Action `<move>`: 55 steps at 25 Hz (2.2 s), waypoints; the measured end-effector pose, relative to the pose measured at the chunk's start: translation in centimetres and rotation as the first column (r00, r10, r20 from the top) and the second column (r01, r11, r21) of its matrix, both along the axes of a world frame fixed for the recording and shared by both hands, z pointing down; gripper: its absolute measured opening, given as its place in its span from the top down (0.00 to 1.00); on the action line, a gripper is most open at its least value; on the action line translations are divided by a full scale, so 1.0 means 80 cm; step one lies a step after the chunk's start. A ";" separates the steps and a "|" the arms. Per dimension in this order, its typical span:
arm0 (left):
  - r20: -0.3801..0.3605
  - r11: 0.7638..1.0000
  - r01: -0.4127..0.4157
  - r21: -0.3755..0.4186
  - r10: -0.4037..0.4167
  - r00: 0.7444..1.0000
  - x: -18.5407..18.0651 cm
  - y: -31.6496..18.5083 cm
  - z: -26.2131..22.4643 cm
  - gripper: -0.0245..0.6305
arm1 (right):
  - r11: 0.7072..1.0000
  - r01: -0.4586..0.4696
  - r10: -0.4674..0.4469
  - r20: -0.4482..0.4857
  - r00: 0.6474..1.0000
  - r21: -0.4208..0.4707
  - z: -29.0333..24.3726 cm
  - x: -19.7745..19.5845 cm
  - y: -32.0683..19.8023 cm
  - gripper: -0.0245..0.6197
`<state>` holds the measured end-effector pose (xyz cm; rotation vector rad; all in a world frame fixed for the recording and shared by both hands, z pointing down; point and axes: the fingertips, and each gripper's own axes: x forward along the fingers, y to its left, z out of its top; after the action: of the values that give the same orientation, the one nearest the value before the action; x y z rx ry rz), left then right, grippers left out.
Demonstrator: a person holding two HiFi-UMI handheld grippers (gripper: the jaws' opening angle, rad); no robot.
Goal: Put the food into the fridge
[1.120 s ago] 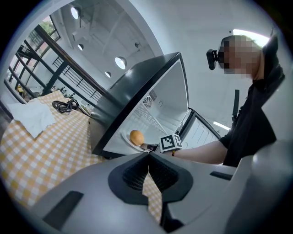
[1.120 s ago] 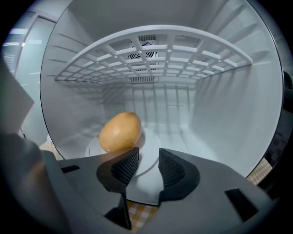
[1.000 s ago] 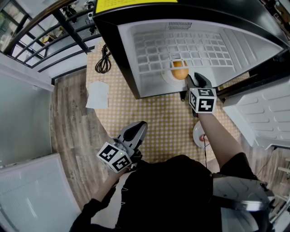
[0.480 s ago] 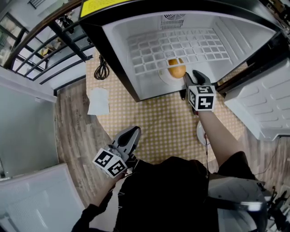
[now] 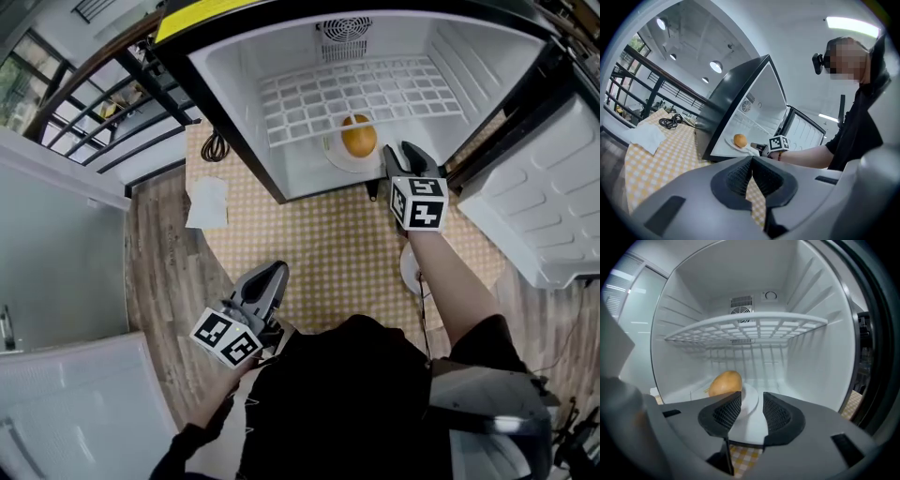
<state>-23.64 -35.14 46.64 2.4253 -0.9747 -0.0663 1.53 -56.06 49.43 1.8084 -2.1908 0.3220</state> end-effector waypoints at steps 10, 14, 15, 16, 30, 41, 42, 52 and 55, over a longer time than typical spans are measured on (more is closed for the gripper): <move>-0.060 0.993 0.078 0.089 -0.073 0.996 0.068 0.041 -0.052 0.94 | 0.991 0.098 -0.109 0.127 0.986 0.093 -0.073 0.009 0.101 0.79; -0.063 0.989 0.078 0.127 -0.071 0.996 0.099 0.073 -0.073 0.94 | 0.983 0.139 -0.158 0.160 0.974 0.123 -0.098 0.016 0.144 0.87; -0.063 0.988 0.079 0.133 -0.071 0.996 0.106 0.083 -0.077 0.94 | 0.980 0.154 -0.173 0.160 0.972 0.128 -0.103 0.019 0.156 0.89; -0.065 0.987 0.082 0.137 -0.074 0.995 0.113 0.091 -0.080 0.94 | 0.978 0.166 -0.186 0.166 0.968 0.129 -0.107 0.022 0.168 0.89; -0.090 0.968 0.047 0.247 -0.025 0.996 0.201 0.208 -0.134 0.94 | 0.850 0.489 -0.524 0.395 0.755 0.193 -0.188 0.010 0.383 0.93; -0.086 0.970 0.094 0.223 -0.076 0.993 0.284 0.336 -0.105 0.94 | 0.836 0.542 -0.513 0.461 0.724 0.080 -0.115 0.083 0.547 0.94; -0.086 0.971 0.104 0.214 -0.087 0.992 0.288 0.347 -0.102 0.94 | 0.834 0.547 -0.512 0.466 0.722 0.068 -0.110 0.088 0.559 0.94; -0.071 0.985 0.097 0.144 -0.087 0.994 0.326 0.414 -0.091 0.94 | 0.833 0.553 -0.494 0.468 0.733 0.013 -0.097 0.110 0.628 0.94; -0.055 0.985 0.074 0.156 -0.066 0.996 0.331 0.417 -0.097 0.94 | 0.848 0.530 -0.475 0.468 0.745 0.015 -0.098 0.115 0.630 0.94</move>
<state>2.80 -1.80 38.92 2.5188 -1.0686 -0.2365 10.69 -5.65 41.62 1.0691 -2.7972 0.7979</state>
